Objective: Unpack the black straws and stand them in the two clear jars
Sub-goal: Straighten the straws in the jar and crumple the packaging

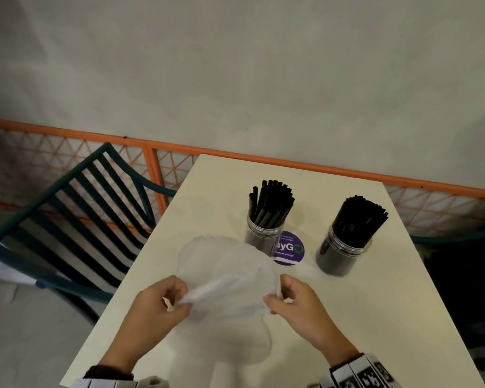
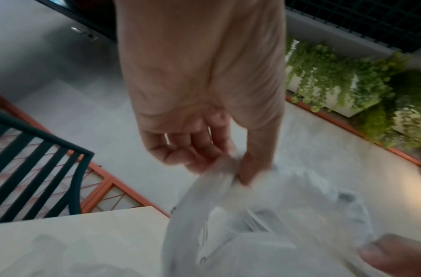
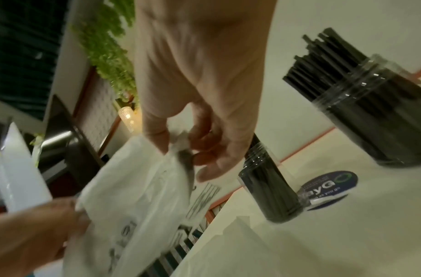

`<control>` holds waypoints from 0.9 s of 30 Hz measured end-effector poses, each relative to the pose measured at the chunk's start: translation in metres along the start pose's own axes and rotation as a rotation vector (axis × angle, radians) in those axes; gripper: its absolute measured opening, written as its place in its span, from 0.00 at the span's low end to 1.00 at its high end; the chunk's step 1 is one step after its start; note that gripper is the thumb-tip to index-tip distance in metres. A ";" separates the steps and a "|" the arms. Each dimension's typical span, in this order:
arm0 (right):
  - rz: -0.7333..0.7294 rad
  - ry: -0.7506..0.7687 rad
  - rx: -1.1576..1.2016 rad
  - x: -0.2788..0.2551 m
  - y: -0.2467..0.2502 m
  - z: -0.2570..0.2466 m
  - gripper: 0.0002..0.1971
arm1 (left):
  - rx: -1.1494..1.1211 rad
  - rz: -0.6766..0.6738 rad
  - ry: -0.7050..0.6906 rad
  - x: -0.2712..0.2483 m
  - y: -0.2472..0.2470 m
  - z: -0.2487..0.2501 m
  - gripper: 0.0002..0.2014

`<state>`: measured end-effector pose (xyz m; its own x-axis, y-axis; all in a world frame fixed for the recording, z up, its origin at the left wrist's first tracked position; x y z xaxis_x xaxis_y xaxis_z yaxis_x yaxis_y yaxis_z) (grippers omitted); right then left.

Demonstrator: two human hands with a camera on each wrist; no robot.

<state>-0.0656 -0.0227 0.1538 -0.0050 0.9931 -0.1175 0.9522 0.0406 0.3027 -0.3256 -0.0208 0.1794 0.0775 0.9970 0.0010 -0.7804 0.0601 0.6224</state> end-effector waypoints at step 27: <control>-0.373 0.188 -0.951 -0.004 -0.106 0.070 0.26 | 0.609 -0.231 -0.357 0.006 -0.065 -0.089 0.22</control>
<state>-0.1453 -0.0384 0.0564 -0.3754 0.8974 -0.2319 0.2470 0.3380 0.9082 -0.3301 -0.0145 0.0694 0.4760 0.8794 0.0078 -0.2458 0.1246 0.9613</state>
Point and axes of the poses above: each hand's wrist, its own x-axis towards the middle knuckle, its own y-axis out of the back of the hand, z = x × y, the point moved 2 cm from there along x, towards the middle knuckle, and after that the axes turned 3 degrees about x, right-handed, at the moved point
